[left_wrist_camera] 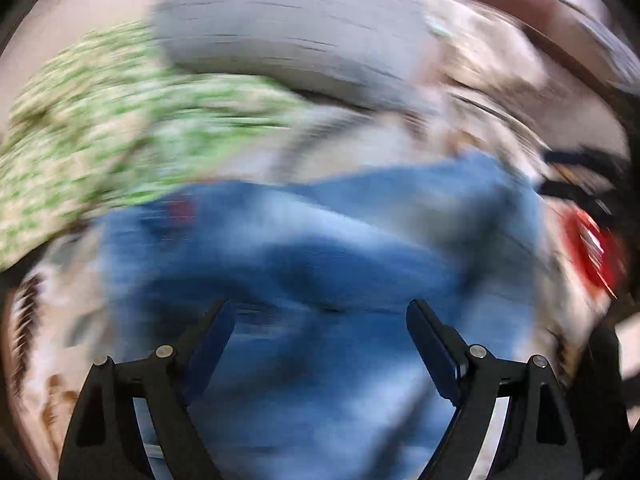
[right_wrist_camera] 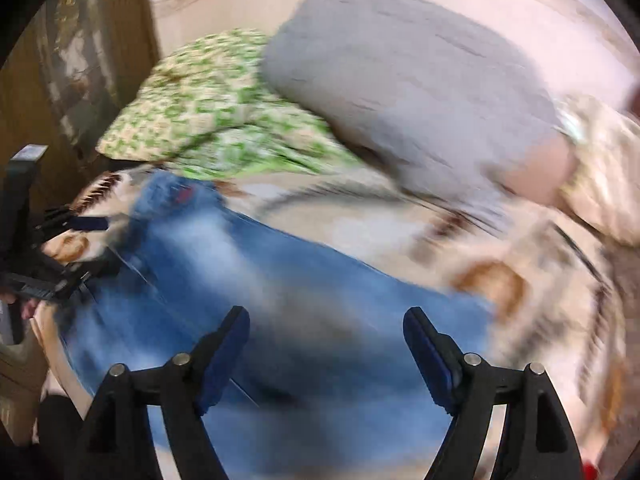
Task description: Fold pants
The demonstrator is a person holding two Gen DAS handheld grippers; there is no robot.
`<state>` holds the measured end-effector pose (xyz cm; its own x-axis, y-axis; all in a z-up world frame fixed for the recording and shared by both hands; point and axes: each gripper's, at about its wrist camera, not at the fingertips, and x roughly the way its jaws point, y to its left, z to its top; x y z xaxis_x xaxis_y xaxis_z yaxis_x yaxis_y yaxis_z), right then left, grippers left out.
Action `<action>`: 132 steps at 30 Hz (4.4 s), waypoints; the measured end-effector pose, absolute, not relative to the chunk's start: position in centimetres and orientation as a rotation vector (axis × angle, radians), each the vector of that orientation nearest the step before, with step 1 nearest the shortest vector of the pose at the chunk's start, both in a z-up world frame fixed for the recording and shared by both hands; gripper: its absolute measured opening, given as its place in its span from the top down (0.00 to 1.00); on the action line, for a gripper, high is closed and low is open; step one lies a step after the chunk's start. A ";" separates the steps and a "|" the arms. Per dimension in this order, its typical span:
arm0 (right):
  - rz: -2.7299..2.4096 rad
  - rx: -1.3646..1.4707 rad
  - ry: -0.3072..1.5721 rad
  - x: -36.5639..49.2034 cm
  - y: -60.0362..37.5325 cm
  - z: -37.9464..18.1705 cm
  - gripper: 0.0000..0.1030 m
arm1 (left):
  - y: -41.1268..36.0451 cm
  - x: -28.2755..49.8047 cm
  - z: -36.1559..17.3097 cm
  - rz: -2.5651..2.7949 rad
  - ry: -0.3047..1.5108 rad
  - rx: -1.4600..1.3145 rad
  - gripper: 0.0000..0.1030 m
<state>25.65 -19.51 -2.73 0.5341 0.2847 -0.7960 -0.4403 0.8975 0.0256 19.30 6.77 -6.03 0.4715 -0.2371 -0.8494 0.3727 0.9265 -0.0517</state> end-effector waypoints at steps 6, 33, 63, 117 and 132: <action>0.352 -0.123 1.028 25.4 -29.4 -6.2 0.20 | -2.8 17.5 -10.4 -0.540 1.108 0.288 0.15; 0.497 -0.177 0.804 13.8 -32.4 1.2 0.92 | -7.5 8.8 -7.8 -0.765 1.017 0.392 0.92; 0.317 0.021 1.006 16.2 -34.7 -5.4 0.10 | -12.0 22.6 -9.9 -0.550 0.953 0.453 0.19; 0.589 -0.025 1.011 20.5 -20.3 -1.2 0.11 | 15.5 13.2 -7.8 -0.085 1.033 0.288 0.05; 0.957 -0.504 1.017 9.9 6.6 -10.7 0.40 | 26.8 9.6 -17.9 -0.049 1.140 -0.132 0.47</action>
<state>9.86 6.62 -10.70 0.1919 0.4296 -0.8824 -0.8546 0.5152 0.0650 9.64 26.79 -17.86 0.4173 -0.1065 -0.9025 -0.0283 0.9911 -0.1300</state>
